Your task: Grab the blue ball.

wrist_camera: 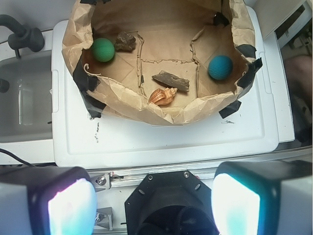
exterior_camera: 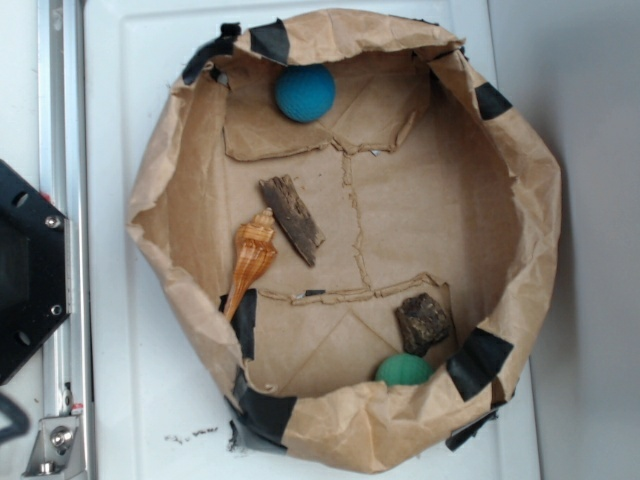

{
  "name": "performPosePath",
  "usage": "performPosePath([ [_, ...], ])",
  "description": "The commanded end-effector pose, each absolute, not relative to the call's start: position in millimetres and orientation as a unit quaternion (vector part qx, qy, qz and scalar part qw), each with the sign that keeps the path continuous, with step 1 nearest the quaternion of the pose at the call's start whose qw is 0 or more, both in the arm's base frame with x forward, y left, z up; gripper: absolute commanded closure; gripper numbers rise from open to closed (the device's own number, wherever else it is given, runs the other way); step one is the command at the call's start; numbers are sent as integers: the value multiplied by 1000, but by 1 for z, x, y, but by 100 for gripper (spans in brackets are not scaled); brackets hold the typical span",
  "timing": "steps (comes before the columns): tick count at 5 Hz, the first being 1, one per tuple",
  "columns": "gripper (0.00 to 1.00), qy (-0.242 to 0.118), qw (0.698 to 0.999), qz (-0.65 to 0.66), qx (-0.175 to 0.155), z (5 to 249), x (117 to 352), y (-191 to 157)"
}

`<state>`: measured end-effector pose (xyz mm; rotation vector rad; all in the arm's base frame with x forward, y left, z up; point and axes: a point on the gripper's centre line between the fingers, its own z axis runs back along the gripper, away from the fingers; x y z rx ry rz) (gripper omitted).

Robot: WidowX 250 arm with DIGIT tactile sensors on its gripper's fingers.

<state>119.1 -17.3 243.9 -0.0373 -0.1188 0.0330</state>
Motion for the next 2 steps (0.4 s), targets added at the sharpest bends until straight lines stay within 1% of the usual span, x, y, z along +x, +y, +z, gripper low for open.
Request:
performPosePath([
  [1,0,-59,998,17,-19,244,119,-17],
  [2,0,-52,993,110,2,229,169,-24],
])
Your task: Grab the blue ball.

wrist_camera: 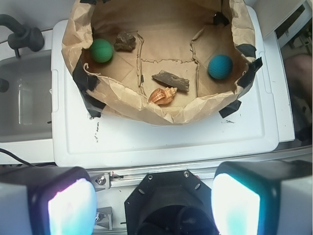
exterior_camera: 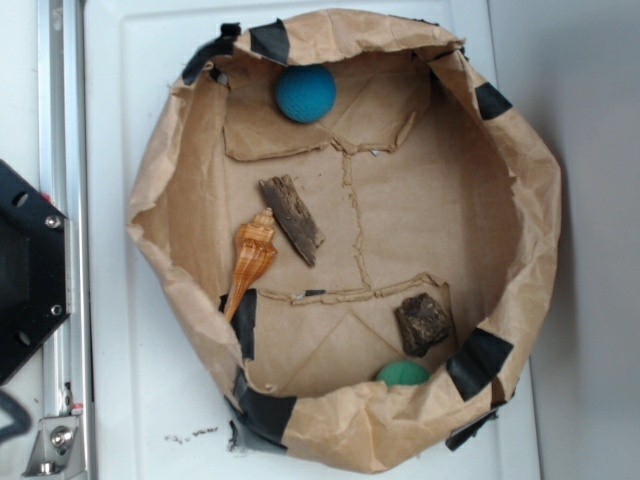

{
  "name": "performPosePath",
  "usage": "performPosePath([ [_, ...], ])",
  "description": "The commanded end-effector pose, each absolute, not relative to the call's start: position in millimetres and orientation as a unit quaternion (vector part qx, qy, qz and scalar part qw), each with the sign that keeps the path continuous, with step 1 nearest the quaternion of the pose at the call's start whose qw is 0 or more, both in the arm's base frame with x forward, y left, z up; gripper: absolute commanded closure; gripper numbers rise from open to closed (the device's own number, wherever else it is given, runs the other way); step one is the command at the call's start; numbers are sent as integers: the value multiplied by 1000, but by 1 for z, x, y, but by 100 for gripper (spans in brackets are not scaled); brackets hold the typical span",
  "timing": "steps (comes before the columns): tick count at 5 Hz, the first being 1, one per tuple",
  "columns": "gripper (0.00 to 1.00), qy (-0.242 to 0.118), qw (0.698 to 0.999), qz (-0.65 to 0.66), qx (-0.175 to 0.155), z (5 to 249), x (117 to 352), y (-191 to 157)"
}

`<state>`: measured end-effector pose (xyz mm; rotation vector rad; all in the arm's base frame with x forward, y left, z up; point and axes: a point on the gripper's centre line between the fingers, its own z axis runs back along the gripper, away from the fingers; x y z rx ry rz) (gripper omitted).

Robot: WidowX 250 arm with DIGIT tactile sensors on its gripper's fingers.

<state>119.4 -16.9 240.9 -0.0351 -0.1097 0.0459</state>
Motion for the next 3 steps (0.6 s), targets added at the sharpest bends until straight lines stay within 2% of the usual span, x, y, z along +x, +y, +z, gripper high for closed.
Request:
performPosePath([
  [1,0,-44,981,190,-1,209,219,-14],
  [2,0,-52,956,288,-34,196,240,-16],
  [3,0,-85,911,403,-15,179,248,-4],
])
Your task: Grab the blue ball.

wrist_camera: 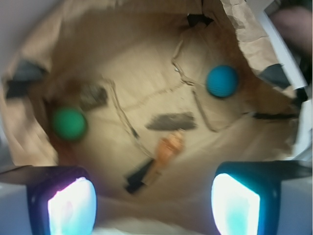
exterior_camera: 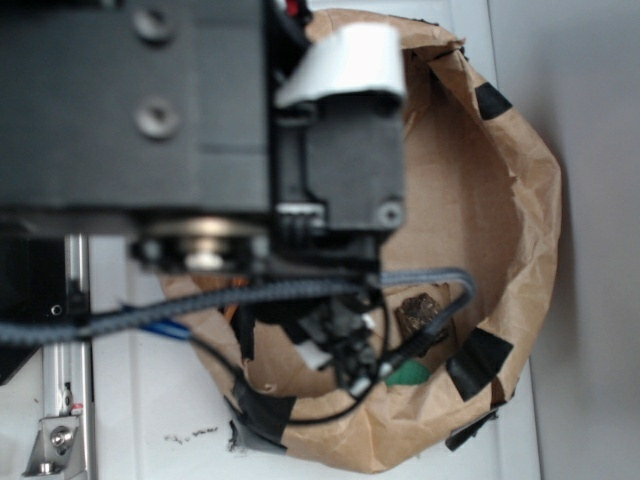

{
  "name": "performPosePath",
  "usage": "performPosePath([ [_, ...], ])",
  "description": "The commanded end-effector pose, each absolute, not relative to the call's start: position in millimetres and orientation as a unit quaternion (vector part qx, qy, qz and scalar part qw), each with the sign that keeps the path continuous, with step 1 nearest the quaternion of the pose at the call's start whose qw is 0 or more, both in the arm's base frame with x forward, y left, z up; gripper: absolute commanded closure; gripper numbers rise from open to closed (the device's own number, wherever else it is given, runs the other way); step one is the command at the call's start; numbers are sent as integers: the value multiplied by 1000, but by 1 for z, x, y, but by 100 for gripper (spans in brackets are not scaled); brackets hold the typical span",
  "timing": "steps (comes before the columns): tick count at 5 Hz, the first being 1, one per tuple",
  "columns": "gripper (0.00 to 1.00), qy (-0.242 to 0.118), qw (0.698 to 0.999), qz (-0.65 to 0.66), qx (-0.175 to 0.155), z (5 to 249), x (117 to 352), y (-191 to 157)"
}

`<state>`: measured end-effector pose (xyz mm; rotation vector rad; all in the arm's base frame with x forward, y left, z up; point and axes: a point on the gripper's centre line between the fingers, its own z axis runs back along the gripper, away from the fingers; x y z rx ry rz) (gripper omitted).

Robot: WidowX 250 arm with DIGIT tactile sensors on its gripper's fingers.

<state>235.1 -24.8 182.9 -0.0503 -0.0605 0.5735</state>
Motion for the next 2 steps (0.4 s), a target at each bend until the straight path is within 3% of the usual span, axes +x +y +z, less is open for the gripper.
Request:
performPosePath([
  [1,0,-89,855,511,28,159,250,12],
  [2,0,-93,796,592,87,140,257,17],
])
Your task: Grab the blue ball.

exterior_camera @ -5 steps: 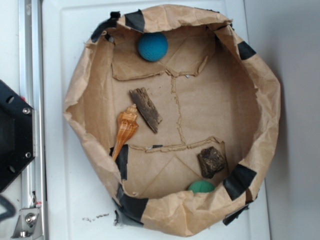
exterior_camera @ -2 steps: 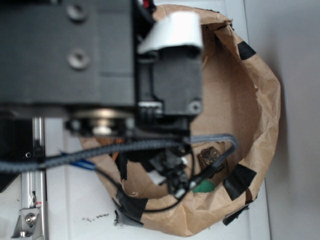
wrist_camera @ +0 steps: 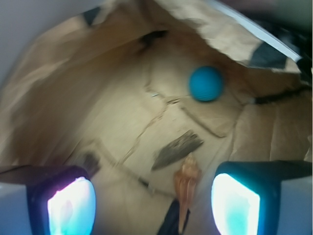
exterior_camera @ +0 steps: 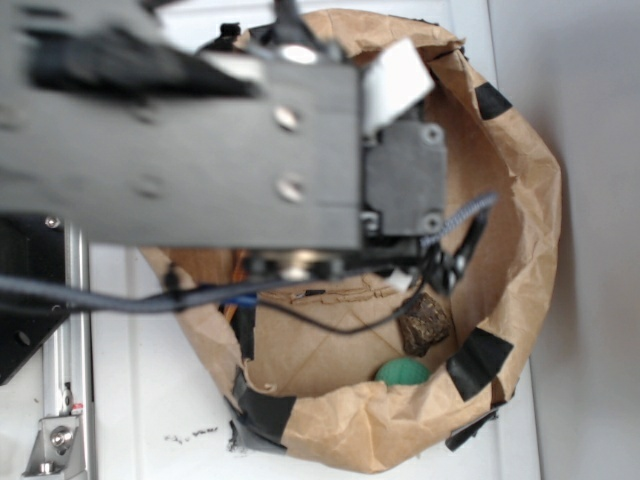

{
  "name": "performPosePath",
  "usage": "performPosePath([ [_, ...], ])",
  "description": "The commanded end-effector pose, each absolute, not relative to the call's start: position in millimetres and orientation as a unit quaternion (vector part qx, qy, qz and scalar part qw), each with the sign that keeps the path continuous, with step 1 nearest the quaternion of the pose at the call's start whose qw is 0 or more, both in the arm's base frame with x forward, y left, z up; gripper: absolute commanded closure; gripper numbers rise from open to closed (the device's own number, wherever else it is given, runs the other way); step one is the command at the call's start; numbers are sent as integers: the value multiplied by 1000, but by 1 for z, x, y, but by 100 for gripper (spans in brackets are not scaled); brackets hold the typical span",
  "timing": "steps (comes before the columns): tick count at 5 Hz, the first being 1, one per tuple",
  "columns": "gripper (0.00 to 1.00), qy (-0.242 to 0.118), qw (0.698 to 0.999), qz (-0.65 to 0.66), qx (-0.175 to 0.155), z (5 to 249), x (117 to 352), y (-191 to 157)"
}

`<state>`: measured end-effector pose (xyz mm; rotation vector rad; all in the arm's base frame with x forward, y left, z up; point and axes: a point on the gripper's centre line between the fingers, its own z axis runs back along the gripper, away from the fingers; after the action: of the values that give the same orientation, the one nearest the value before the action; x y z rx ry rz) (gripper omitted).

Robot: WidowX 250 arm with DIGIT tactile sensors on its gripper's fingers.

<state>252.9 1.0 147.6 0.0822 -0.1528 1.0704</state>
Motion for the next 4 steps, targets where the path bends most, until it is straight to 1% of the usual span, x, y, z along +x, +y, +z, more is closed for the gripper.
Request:
performPosePath([
  [1,0,-108,769,617,127,114,252,24],
  [2,0,-124,750,631,151,97,245,33],
  [3,0,-162,748,623,164,85,252,56],
  [4,0,-144,778,596,136,75,263,78],
])
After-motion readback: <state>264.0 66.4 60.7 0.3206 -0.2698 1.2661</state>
